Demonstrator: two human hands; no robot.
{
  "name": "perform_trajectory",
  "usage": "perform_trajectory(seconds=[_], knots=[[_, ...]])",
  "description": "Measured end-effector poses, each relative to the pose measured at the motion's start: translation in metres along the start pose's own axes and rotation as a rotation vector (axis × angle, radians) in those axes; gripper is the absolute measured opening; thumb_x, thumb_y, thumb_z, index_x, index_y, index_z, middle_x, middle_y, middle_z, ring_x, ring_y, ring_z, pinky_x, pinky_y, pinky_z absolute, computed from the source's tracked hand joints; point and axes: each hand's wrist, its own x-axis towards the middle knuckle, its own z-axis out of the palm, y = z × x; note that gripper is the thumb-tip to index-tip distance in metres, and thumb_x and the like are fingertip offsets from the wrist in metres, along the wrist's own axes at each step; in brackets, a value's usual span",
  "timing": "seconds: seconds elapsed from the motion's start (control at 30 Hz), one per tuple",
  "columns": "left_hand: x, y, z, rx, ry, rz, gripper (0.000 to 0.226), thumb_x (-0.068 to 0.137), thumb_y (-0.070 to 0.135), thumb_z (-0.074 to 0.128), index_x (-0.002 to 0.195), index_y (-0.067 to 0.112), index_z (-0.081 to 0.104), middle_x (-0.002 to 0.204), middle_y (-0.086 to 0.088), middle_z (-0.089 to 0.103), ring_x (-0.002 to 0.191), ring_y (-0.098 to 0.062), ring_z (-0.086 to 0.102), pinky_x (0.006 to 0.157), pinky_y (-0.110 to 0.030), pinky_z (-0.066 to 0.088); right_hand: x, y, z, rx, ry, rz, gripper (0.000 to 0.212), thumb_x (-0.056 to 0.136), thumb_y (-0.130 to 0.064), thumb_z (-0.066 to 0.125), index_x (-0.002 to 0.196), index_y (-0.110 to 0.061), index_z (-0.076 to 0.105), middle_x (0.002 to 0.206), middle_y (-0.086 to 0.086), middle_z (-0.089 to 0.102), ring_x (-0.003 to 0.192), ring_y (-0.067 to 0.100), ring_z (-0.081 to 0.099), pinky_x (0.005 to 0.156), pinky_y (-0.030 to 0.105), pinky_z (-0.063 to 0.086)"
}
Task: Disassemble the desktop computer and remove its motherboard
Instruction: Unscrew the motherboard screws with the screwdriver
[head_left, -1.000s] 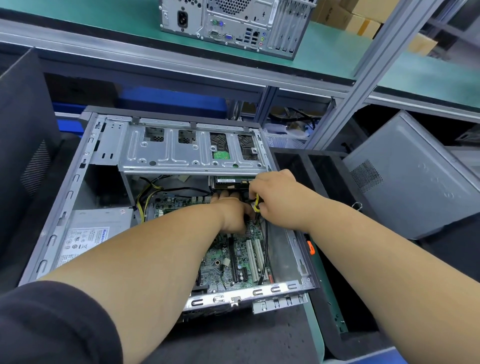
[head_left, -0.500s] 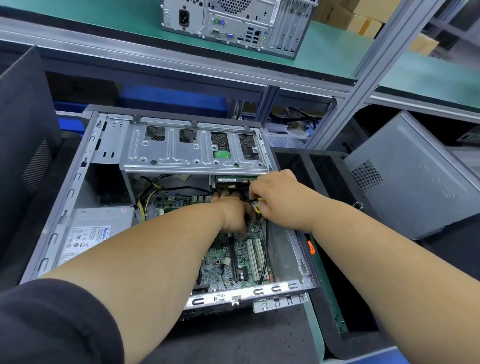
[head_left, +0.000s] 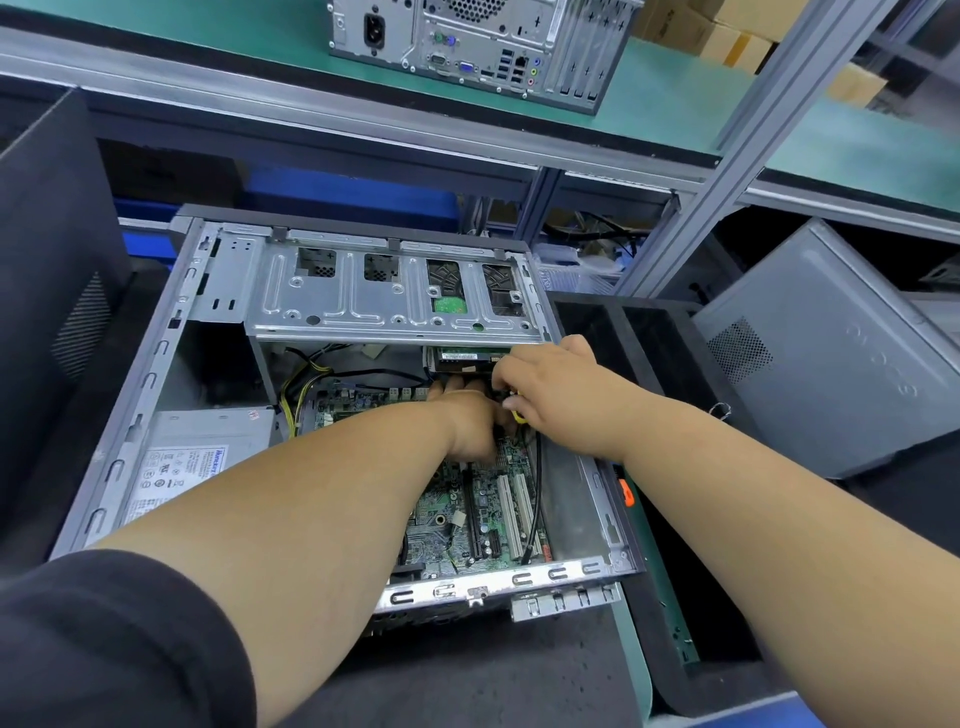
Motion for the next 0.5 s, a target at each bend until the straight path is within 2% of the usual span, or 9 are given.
perform_trajectory(seconds=[0.13, 0.27, 0.33, 0.43, 0.5], knots=[[-0.0012, -0.0006, -0.0017, -0.018, -0.012, 0.015, 0.05, 0.077, 0.039, 0.067, 0.123, 0.053, 0.052, 0.128, -0.004, 0.037, 0.124, -0.032, 0.028, 0.108, -0.045, 0.022, -0.001, 0.0004, -0.0013, 0.063, -0.001, 0.022, 0.037, 0.086, -0.013, 0.05, 0.122, -0.02, 0.052, 0.117, -0.001, 0.053, 0.111, 0.022, 0.047, 0.094, 0.038, 0.028], [-0.0011, 0.0017, -0.0018, 0.008, -0.009, 0.009, 0.049, 0.078, 0.037, 0.065, 0.125, 0.047, 0.053, 0.133, -0.005, 0.037, 0.129, -0.034, 0.026, 0.11, -0.047, 0.019, -0.0025, 0.002, -0.0004, -0.047, 0.031, -0.006, 0.028, 0.093, -0.028, 0.049, 0.121, -0.022, 0.05, 0.115, -0.004, 0.052, 0.106, 0.019, 0.048, 0.087, 0.038, 0.023], [-0.0012, 0.001, -0.0023, 0.002, -0.009, 0.015, 0.048, 0.078, 0.037, 0.066, 0.123, 0.05, 0.053, 0.135, -0.004, 0.036, 0.13, -0.035, 0.025, 0.111, -0.048, 0.018, -0.0012, 0.0019, -0.0003, -0.039, 0.013, -0.008, 0.029, 0.095, -0.022, 0.049, 0.123, -0.023, 0.048, 0.116, -0.004, 0.051, 0.104, 0.019, 0.049, 0.086, 0.037, 0.021], [-0.001, -0.0004, -0.002, 0.004, -0.016, 0.025, 0.049, 0.078, 0.037, 0.066, 0.123, 0.052, 0.052, 0.137, -0.004, 0.034, 0.129, -0.034, 0.026, 0.11, -0.048, 0.019, 0.0008, -0.0002, -0.0019, 0.026, -0.018, -0.001, 0.042, 0.083, -0.01, 0.05, 0.123, -0.022, 0.049, 0.118, -0.002, 0.051, 0.108, 0.021, 0.048, 0.087, 0.036, 0.021], [0.0004, 0.0002, -0.0007, 0.019, -0.012, 0.016, 0.049, 0.078, 0.038, 0.065, 0.125, 0.048, 0.052, 0.136, -0.004, 0.035, 0.128, -0.034, 0.027, 0.109, -0.047, 0.02, 0.0002, -0.0005, -0.0027, 0.0, 0.0, -0.013, 0.039, 0.082, -0.015, 0.051, 0.121, -0.023, 0.051, 0.114, -0.004, 0.051, 0.108, 0.02, 0.047, 0.088, 0.037, 0.02]])
